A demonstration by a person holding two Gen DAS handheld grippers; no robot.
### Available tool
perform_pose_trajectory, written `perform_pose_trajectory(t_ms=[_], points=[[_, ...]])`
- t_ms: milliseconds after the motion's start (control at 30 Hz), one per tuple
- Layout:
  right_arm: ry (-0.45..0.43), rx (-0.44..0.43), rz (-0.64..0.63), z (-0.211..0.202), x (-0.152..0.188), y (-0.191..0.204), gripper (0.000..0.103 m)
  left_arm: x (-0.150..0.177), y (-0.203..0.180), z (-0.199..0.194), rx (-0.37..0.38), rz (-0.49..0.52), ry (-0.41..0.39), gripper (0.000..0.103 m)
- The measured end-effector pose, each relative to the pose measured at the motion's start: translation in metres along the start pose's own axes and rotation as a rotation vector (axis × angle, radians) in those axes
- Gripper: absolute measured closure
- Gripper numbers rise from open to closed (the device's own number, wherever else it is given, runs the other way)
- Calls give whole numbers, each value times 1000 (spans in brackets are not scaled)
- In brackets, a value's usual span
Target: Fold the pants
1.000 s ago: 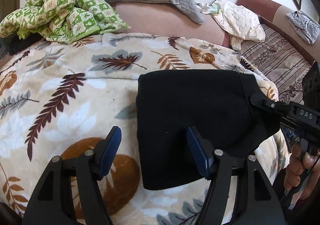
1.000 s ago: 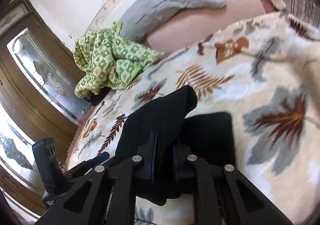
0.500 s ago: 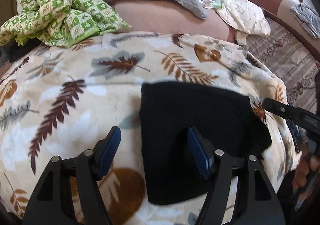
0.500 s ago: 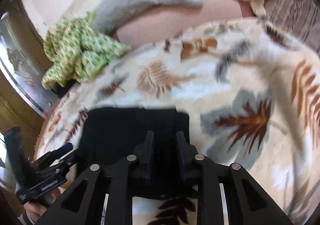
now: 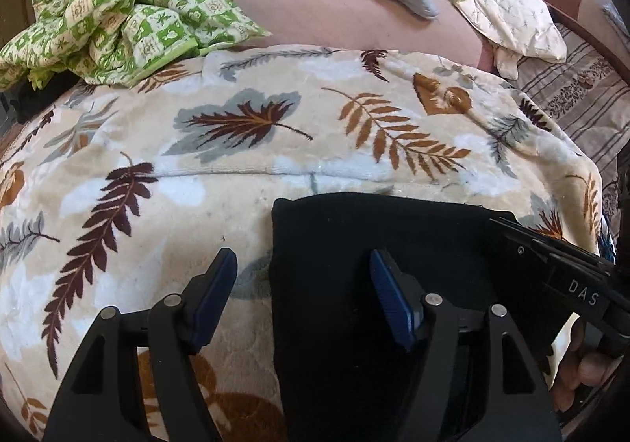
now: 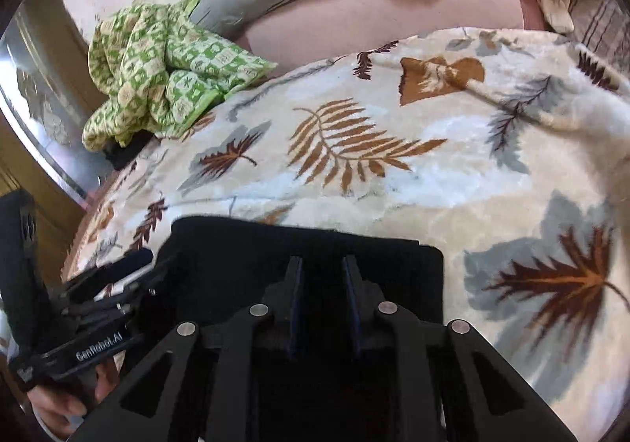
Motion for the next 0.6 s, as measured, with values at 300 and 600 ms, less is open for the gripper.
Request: perform_pose_trajectory(t_ms=[300, 600], points=[[10, -19, 14, -22, 0, 7, 68, 4, 3, -17, -1, -17, -2, 32], [16, 8, -143, -65, 32, 45, 60, 24, 2, -43, -2, -17, -30, 32]])
Point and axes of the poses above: each gripper's, at about its wrist camera, not at the fingertips, and z roughly the way its jaws point, y to its left, x to its underside, the point moved 8 cm from there along z, roughly the way its jaws point, and after that the axes turned 2 degrees about -x, right-handed, at the moved point
